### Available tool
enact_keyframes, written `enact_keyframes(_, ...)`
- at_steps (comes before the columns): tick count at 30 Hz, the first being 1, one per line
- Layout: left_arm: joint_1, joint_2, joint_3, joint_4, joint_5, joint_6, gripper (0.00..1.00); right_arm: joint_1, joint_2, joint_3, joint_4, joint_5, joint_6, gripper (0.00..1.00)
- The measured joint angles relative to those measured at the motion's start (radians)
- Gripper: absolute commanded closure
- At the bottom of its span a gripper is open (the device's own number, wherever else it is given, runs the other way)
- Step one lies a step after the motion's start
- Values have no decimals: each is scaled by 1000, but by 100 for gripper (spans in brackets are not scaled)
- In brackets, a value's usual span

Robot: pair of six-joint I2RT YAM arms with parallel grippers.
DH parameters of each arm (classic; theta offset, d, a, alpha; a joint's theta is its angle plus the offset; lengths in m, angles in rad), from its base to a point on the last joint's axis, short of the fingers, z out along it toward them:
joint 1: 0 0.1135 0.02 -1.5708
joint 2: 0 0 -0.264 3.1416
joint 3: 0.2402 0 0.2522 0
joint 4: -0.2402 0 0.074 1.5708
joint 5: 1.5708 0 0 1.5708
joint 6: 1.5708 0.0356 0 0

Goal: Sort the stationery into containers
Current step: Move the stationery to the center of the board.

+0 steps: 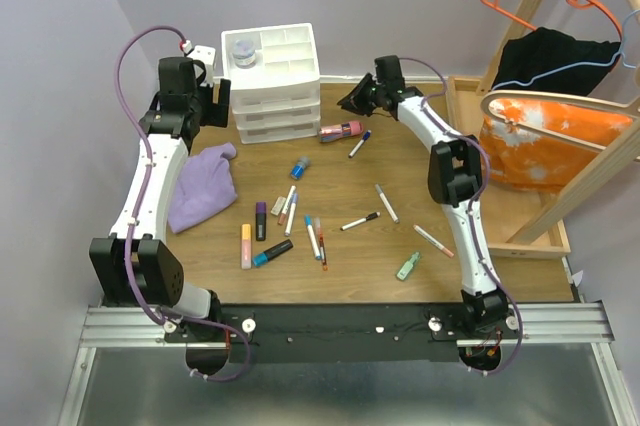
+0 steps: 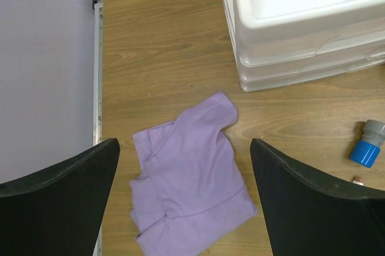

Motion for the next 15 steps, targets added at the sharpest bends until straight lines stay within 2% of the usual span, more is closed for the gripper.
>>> enact_keyframes(9,0,12,-1,-2,-2,-3,2,47,54,0,21,-34,-50,71)
enact_keyframes(15,0,4,-51,11,0,-18,2,56,-13,-142,16,-41,-97,71)
